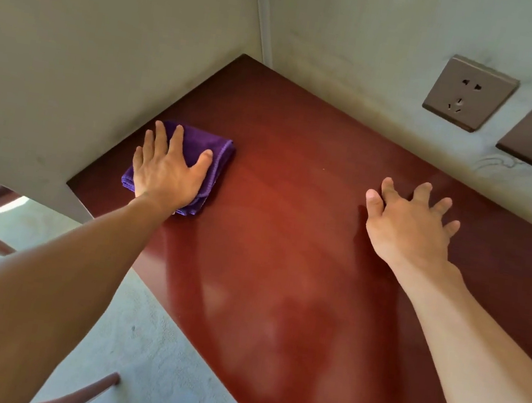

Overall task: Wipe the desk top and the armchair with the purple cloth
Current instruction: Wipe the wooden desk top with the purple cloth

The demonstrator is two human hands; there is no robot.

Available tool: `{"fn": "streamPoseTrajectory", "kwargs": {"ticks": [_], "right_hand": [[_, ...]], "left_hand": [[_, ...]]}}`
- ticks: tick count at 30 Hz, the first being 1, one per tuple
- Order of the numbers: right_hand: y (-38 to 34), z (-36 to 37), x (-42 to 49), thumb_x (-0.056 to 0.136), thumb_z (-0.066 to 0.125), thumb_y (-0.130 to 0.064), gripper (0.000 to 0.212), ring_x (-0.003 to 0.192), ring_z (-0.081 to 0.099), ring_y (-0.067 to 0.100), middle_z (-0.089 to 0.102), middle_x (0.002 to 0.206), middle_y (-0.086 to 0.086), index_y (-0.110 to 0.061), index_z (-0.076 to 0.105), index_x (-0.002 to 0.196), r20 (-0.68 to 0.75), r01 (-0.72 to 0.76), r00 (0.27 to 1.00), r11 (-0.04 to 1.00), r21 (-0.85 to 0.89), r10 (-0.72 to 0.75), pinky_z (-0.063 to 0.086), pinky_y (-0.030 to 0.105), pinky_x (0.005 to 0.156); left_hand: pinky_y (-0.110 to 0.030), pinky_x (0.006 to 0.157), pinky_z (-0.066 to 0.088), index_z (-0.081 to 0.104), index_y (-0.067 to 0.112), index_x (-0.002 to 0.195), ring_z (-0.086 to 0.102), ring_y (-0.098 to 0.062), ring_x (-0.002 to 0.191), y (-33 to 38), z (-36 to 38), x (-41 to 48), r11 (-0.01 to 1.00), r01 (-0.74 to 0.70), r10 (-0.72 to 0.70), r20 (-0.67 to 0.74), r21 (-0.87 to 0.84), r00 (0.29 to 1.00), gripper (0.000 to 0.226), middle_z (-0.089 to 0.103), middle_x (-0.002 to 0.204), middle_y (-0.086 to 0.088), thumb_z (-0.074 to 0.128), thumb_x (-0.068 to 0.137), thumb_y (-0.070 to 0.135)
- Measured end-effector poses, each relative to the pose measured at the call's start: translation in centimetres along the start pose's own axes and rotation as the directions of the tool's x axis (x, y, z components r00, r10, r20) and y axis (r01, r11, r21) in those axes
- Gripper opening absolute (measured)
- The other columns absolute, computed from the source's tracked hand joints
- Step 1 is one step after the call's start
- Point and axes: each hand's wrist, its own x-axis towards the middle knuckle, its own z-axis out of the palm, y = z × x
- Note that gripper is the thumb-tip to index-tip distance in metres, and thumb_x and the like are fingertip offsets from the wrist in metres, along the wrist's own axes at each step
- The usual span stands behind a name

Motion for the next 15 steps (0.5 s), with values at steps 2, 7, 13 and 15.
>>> {"fn": "streamPoseTrajectory", "kwargs": {"ticks": [2, 7, 13, 15], "right_hand": [[0.0, 0.3, -0.2, 0.102, 0.016, -0.058, 0.059, 0.148, 0.003, 0.053, 0.008, 0.165, 0.021, -0.036, 0.024, 0.156, -0.008, 0.003, 1.0, 1.0, 0.004, -0.003, 0.008, 0.07, 0.116], [0.8, 1.2, -1.0, 0.101, 0.014, -0.059, 0.063, 0.15, -0.005, 0.05, -0.003, 0.166, 0.019, -0.036, 0.01, 0.159, -0.003, 0.057, 0.998, 0.998, -0.036, -0.057, 0.001, 0.065, 0.119], [1.3, -0.2, -2.6, 0.101, 0.013, -0.059, 0.059, 0.151, 0.005, 0.047, 0.004, 0.167, 0.019, -0.039, 0.018, 0.157, -0.028, 0.178, 0.984, 0.984, -0.019, -0.178, 0.001, 0.055, 0.123], [1.6, -0.2, -3.4, 0.103, 0.019, -0.056, 0.054, 0.149, 0.016, 0.045, 0.018, 0.164, 0.017, -0.039, 0.034, 0.152, -0.081, 0.288, 0.954, 0.958, -0.004, -0.287, 0.009, 0.054, 0.122]], "left_hand": [[-0.045, 0.128, 0.003, 0.013, 0.022, 0.163, -0.001, -0.024, 0.158, -1.0, -0.1, -0.9, 1.0, -0.003, 0.003, 0.01, 0.005, 1.0, 0.088, -0.001, 0.171, -0.009, 0.026, 0.093, 0.074], [-0.043, 0.128, 0.004, 0.012, 0.023, 0.163, -0.001, -0.024, 0.158, -2.6, 0.4, -5.8, 0.998, -0.06, 0.06, 0.013, 0.019, 0.998, 0.086, -0.001, 0.171, -0.009, 0.028, 0.095, 0.073], [-0.044, 0.128, 0.007, 0.014, 0.026, 0.163, 0.001, -0.025, 0.158, -0.8, 0.8, -12.7, 0.996, -0.092, 0.092, 0.012, -0.007, 0.996, 0.088, 0.003, 0.171, -0.008, 0.027, 0.091, 0.076], [-0.044, 0.128, 0.008, 0.016, 0.026, 0.162, 0.003, -0.026, 0.158, 0.7, 1.1, -15.3, 0.993, -0.117, 0.117, 0.003, -0.013, 0.993, 0.087, 0.004, 0.171, -0.008, 0.027, 0.091, 0.075]]}}
